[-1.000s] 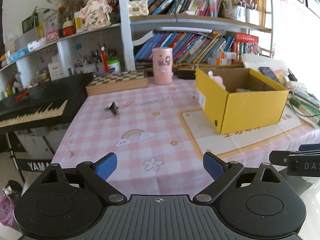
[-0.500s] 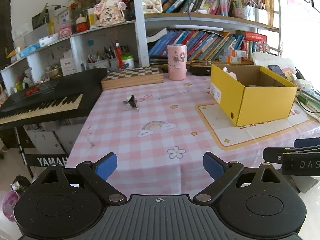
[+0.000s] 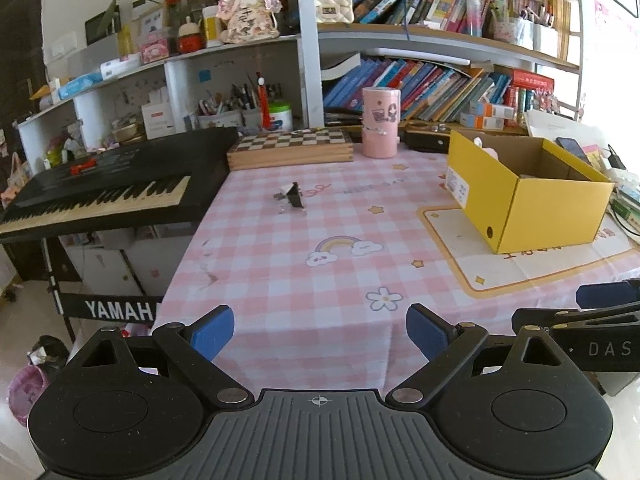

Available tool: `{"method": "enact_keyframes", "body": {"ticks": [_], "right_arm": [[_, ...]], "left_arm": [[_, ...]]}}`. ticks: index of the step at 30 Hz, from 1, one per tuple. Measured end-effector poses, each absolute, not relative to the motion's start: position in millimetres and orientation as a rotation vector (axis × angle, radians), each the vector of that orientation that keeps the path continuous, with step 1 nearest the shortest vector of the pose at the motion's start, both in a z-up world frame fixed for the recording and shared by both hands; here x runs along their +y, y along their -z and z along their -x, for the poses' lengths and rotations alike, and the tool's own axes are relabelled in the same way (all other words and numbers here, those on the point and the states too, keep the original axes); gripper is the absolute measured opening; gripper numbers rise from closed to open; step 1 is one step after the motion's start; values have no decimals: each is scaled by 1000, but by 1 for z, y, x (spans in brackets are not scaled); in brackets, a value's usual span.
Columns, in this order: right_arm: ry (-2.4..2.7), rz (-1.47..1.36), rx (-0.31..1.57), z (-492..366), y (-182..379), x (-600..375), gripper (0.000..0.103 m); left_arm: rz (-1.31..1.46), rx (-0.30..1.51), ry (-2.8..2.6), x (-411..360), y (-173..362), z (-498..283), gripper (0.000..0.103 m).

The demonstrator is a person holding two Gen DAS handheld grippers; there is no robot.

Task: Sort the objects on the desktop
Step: 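Lift both open tools out of the box and move toward the black clip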

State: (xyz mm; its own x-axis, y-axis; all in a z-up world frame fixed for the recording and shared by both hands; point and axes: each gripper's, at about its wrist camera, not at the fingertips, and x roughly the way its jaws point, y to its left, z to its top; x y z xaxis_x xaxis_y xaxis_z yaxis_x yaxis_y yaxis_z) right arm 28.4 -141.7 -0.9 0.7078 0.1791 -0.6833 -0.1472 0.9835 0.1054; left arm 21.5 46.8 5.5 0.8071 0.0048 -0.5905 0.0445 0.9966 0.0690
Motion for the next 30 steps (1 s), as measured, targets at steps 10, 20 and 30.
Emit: {"method": "enact_keyframes", "body": {"ticks": [10, 20, 30], "right_arm": [[-219, -22, 759, -34, 0, -122, 75], [-249, -3, 754, -38, -3, -103, 75], [-271, 11, 759, -59, -2, -95, 74]], "left_arm": [[-73, 629, 4, 64, -6, -19, 95], [-66, 615, 6, 78, -8, -20, 95], [-66, 632, -6, 80, -4, -35, 95]]}}
